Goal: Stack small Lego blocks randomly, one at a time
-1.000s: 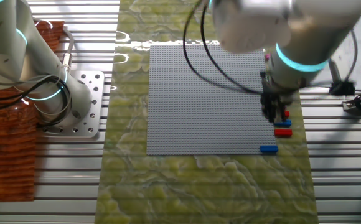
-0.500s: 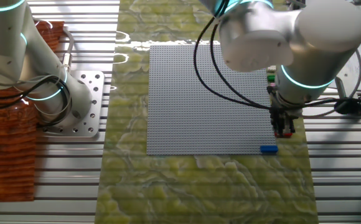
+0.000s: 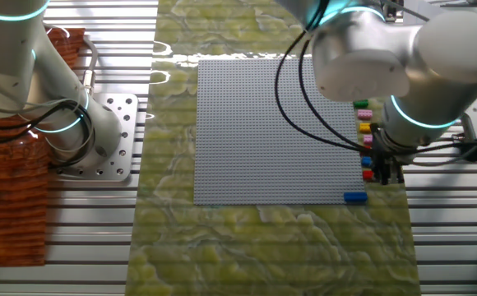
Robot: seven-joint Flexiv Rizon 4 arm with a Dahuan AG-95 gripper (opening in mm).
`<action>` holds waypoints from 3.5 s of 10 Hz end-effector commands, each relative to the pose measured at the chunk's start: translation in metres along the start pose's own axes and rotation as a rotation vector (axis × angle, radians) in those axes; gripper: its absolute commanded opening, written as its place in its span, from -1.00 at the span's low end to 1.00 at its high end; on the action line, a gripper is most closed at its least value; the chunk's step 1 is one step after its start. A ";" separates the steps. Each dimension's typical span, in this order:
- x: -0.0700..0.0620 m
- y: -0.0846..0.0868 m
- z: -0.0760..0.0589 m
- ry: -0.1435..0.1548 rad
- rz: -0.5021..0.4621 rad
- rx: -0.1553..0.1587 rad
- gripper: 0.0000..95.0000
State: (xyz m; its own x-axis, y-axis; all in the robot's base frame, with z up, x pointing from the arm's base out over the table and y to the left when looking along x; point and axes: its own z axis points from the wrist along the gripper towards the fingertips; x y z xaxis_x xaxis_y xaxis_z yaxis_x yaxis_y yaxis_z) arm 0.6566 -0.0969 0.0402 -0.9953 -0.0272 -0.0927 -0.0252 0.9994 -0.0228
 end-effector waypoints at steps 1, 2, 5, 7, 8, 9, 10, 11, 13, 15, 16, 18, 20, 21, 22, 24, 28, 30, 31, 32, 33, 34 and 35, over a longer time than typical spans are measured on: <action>-0.001 0.001 0.004 0.001 0.001 0.000 -0.60; -0.001 0.001 0.006 0.001 0.001 0.001 -0.60; -0.002 0.001 0.013 -0.001 0.005 0.000 -0.60; -0.003 0.002 0.017 -0.003 0.006 0.000 -0.60; -0.003 0.002 0.019 -0.006 0.000 -0.001 -0.20; -0.003 0.002 0.019 -0.007 -0.003 -0.001 -0.20; -0.003 0.002 0.021 -0.006 -0.008 -0.001 -0.20; -0.003 0.002 0.023 -0.006 -0.007 -0.001 -0.20; -0.002 0.002 0.025 -0.006 -0.003 0.001 -0.20; -0.002 -0.001 0.025 -0.006 -0.005 0.002 -0.20; -0.002 -0.002 0.025 -0.006 -0.008 0.001 -0.20; -0.002 -0.002 0.027 -0.007 -0.011 0.001 -0.20; -0.002 -0.002 0.028 -0.009 -0.011 0.000 -0.20; -0.002 -0.002 0.028 -0.009 -0.012 0.000 -0.20; -0.002 -0.002 0.028 -0.010 -0.014 0.000 -0.60; -0.002 -0.002 0.029 -0.010 -0.016 0.000 -0.60; -0.002 -0.002 0.028 -0.012 -0.019 -0.001 -0.60; -0.002 -0.001 0.028 -0.012 -0.021 -0.001 -0.60; -0.002 -0.001 0.028 -0.011 -0.024 -0.001 -0.60; -0.002 -0.001 0.029 -0.010 -0.026 -0.001 -0.60; -0.002 -0.001 0.029 -0.010 -0.028 -0.001 -0.60; -0.002 -0.001 0.029 -0.010 -0.030 -0.001 -0.60; -0.002 -0.001 0.030 -0.010 -0.031 -0.001 -0.60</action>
State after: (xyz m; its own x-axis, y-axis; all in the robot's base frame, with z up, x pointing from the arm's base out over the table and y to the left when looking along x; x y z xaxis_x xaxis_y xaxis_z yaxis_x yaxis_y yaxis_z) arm 0.6615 -0.0990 0.0110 -0.9930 -0.0580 -0.1024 -0.0558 0.9981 -0.0243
